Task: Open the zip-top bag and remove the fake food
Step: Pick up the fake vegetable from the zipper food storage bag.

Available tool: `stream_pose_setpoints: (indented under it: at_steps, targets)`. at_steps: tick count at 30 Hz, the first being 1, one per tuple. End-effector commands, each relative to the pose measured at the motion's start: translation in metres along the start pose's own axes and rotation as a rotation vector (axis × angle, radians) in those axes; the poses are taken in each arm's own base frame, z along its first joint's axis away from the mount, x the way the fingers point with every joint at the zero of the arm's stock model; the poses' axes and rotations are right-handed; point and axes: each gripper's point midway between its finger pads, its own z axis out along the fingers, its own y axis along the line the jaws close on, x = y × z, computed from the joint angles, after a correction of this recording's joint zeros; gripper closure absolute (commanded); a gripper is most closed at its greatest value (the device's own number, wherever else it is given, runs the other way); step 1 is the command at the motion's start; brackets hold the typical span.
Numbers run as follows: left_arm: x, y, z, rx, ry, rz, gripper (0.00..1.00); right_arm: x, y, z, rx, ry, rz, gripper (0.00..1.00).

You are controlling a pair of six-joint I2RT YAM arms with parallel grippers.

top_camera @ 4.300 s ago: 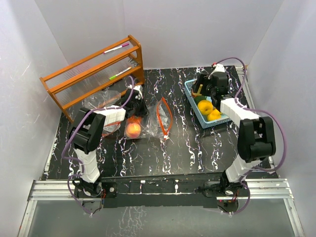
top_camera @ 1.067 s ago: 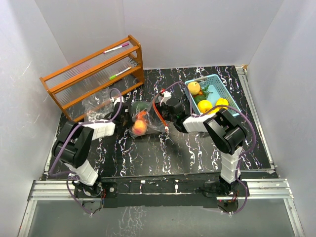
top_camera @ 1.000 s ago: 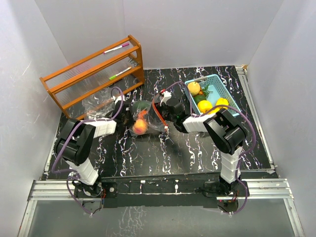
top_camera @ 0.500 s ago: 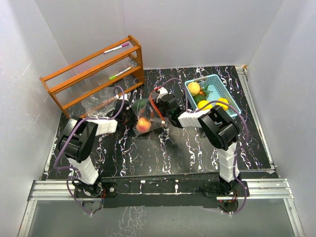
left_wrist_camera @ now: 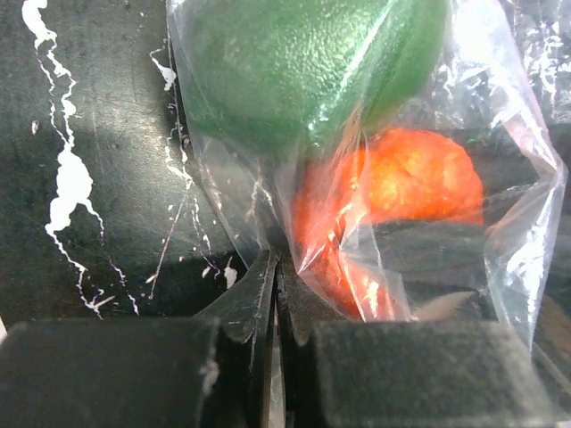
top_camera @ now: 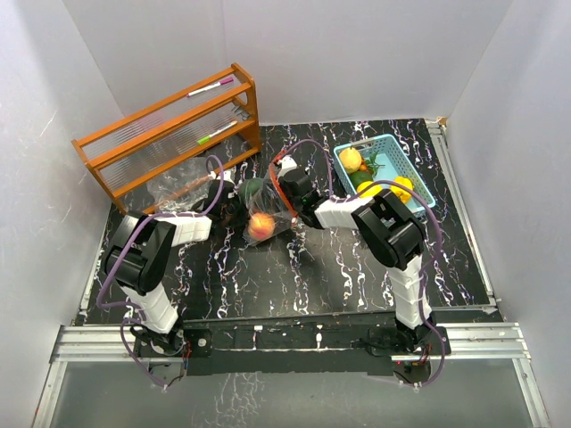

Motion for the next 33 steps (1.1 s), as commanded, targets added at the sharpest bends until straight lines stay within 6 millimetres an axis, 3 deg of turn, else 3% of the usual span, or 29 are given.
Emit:
stream_pose_setpoints:
  at_steps: [1,9,29,33]
  targets:
    - [0.002,-0.016,-0.005,0.068,0.016,-0.023,1.0,0.015,-0.008,-0.016,0.071,0.061,-0.049,0.64]
    - [0.0,-0.022,-0.004,0.091,0.017,-0.039,1.0,-0.031,-0.007,-0.054,0.077,-0.033,-0.031,0.7]
    - [0.003,-0.02,-0.004,0.091,0.02,-0.039,1.0,-0.125,-0.075,-0.179,0.199,-0.272,0.034,0.71]
    - [0.002,-0.023,-0.004,0.098,0.024,-0.04,1.0,-0.142,-0.095,-0.204,0.292,-0.326,0.038,0.72]
